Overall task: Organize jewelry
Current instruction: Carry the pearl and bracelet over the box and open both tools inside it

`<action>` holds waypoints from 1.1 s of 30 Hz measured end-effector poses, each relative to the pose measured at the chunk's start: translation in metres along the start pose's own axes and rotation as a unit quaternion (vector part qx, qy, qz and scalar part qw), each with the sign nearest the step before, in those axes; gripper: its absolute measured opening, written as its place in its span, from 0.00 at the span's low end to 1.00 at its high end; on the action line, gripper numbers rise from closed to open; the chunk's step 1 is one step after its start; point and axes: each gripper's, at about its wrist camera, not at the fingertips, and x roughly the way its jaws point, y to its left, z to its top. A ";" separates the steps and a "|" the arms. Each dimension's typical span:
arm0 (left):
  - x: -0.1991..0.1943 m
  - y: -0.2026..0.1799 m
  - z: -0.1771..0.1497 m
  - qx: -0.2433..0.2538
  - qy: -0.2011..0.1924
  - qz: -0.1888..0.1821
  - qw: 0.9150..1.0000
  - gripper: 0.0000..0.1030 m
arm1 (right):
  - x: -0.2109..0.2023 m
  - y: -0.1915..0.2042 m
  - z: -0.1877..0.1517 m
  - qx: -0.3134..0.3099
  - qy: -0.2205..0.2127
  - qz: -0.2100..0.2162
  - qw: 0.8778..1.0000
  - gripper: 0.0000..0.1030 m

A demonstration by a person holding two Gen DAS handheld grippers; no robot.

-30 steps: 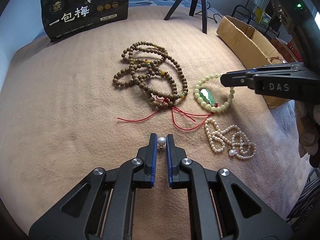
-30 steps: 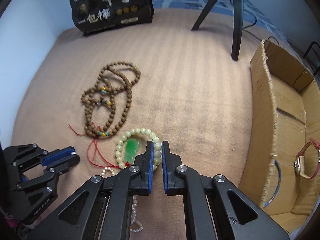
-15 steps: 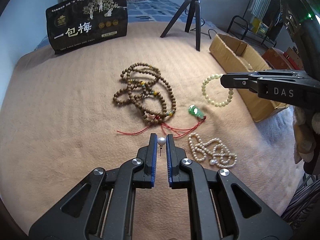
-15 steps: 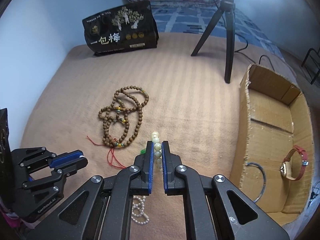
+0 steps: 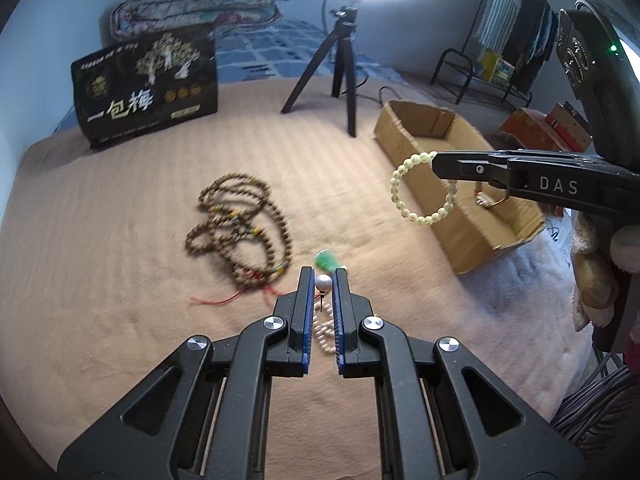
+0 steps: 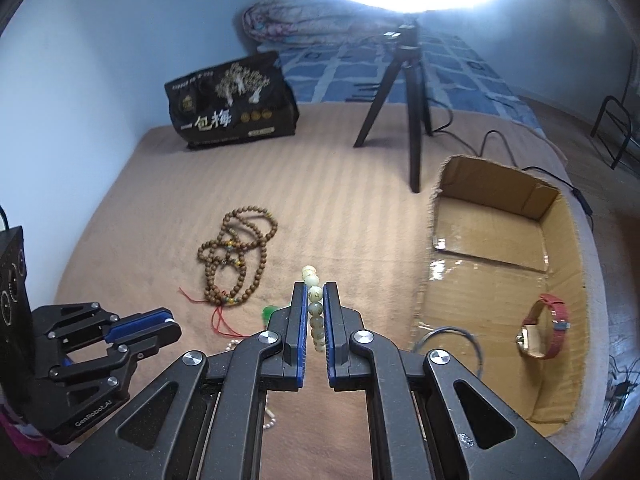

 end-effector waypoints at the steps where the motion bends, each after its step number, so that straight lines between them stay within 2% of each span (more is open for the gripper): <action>1: -0.001 -0.004 0.002 0.002 -0.003 -0.004 1.000 0.07 | -0.004 -0.004 0.000 0.003 -0.003 0.000 1.000 0.06; 15: 0.004 -0.060 0.027 0.038 -0.030 -0.037 0.998 0.07 | -0.041 -0.063 0.002 0.047 -0.038 -0.037 0.998 0.06; 33: 0.042 -0.127 0.047 0.069 -0.033 -0.075 0.994 0.07 | -0.033 -0.120 -0.006 0.084 -0.021 -0.069 0.994 0.06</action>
